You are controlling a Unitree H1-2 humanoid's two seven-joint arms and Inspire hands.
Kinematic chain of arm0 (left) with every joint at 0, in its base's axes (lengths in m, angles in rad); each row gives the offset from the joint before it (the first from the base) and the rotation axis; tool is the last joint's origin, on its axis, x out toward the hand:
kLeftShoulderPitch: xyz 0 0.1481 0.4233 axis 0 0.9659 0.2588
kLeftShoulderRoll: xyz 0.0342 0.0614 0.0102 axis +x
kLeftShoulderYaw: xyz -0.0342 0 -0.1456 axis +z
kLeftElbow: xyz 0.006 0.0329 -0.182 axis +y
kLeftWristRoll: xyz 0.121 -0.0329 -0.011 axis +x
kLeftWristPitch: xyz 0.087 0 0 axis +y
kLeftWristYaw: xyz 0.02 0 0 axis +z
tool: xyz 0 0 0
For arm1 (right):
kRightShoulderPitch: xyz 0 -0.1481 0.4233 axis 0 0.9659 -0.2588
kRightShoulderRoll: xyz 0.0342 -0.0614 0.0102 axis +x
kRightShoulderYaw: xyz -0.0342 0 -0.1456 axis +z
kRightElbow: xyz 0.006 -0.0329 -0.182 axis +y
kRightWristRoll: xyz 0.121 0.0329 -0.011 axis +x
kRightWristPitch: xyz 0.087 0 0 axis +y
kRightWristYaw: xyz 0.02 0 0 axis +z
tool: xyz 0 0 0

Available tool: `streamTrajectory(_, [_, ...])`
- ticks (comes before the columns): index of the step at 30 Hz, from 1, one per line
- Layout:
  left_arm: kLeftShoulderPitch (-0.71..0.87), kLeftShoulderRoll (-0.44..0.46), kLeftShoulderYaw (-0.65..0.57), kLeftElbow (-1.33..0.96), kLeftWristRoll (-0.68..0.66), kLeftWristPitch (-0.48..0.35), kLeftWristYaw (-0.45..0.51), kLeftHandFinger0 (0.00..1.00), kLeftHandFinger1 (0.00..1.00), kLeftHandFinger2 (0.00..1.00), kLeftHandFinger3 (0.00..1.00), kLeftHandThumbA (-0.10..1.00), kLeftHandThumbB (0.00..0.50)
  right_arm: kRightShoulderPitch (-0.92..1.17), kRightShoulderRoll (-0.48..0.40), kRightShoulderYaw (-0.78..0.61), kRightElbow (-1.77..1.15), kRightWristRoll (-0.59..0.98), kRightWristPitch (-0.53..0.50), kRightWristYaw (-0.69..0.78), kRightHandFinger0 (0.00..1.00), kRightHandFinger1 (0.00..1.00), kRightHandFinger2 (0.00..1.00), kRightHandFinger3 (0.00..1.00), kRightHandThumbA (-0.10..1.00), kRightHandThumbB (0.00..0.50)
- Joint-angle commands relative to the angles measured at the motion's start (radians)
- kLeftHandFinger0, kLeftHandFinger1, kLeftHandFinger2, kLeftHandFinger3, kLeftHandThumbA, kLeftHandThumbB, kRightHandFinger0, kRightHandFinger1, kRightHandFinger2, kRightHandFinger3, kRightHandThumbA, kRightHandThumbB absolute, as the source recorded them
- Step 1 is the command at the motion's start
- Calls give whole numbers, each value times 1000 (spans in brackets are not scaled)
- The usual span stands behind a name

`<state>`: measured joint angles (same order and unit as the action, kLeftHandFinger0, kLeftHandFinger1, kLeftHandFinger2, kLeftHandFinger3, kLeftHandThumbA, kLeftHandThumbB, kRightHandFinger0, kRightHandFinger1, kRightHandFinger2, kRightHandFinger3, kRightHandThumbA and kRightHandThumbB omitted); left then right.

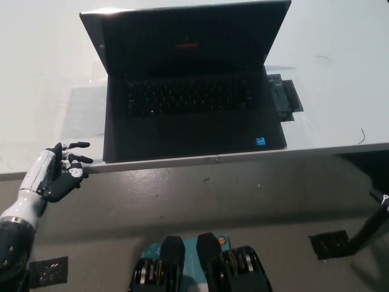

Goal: The robot uses its right hand to push down on the lid of a laptop kept in the middle of the desk to close it

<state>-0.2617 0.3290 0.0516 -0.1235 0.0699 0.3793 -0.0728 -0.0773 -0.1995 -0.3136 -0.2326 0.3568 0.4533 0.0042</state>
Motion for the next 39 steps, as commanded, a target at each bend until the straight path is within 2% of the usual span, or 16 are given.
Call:
streamTrajectory(1, [-12,18,-6,-30,32,-1,0,355,424,554,703,-64,17,-44,-35,-25,-51,15,17,-38,962,914,893,1000,1000,206])
streamTrajectory(2, [-15,20,-7,-29,34,0,-1,354,424,554,703,-61,16,-45,-34,-26,-52,16,17,-41,963,915,893,1000,1000,206])
streamTrajectory(3, [-18,22,-8,-26,33,6,-4,376,442,567,709,-55,13,-75,-81,-13,-65,10,17,-63,962,910,879,1000,1000,211])
streamTrajectory(7, [-22,16,-1,-21,28,3,-2,353,422,540,693,-87,18,-129,-146,4,-65,32,17,-65,932,891,868,1000,1000,264])
streamTrajectory(9, [-23,18,-3,-13,29,-12,-5,356,423,535,690,-91,18,-183,-205,45,-87,40,17,-99,935,890,882,1000,1000,218])
streamTrajectory(13, [-25,20,-7,-16,32,0,-10,359,427,537,691,-100,13,-269,-276,105,-107,70,17,-133,932,910,919,1000,1000,187])
streamTrajectory(18, [-24,23,-7,-24,28,14,-18,360,429,533,702,-100,10,-380,-329,186,-81,75,17,-139,951,935,921,1000,1000,219])
streamTrajectory(19, [-25,23,-5,-17,25,5,-19,359,428,534,701,-100,9,-427,-337,212,-62,68,17,-129,948,931,923,1000,1000,162])
streamTrajectory(21, [-26,27,-6,-18,23,1,-25,360,434,549,703,-99,8,-480,-341,240,-33,61,17,-118,933,926,931,1000,1000,195])
streamTrajectory(22, [-26,26,-4,-20,19,-1,-27,361,435,552,702,-100,8,-508,-335,247,-11,52,17,-103,906,903,910,1000,1000,179])
streamTrajectory(26, [-29,26,-5,-16,20,-3,-32,377,451,562,692,-95,12,-652,-298,300,84,-23,17,-45,877,882,890,1000,1000,226])
streamTrajectory(28, [-28,25,-8,-22,22,0,-33,368,443,562,693,-100,9,-682,-292,314,101,-41,17,-25,873,878,879,1000,1000,214])
streamTrajectory(30, [-27,25,-9,-24,22,6,-35,367,444,565,696,-99,7,-734,-278,342,133,-52,17,-23,883,874,854,998,1000,238])
streamTrajectory(35, [-24,25,-6,-19,13,-9,-38,357,424,538,670,-100,8,-853,-232,390,212,-101,4,17,881,869,872,1000,1000,239])
streamTrajectory(36, [-24,27,-9,-18,16,-11,-37,354,422,536,666,-100,8,-870,-227,398,229,-111,-6,25,874,865,872,1000,1000,233])
streamTrajectory(39, [-29,25,-4,-16,5,-9,-41,331,404,514,638,-100,9,-928,-209,421,278,-151,-23,30,814,816,827,979,1000,257])
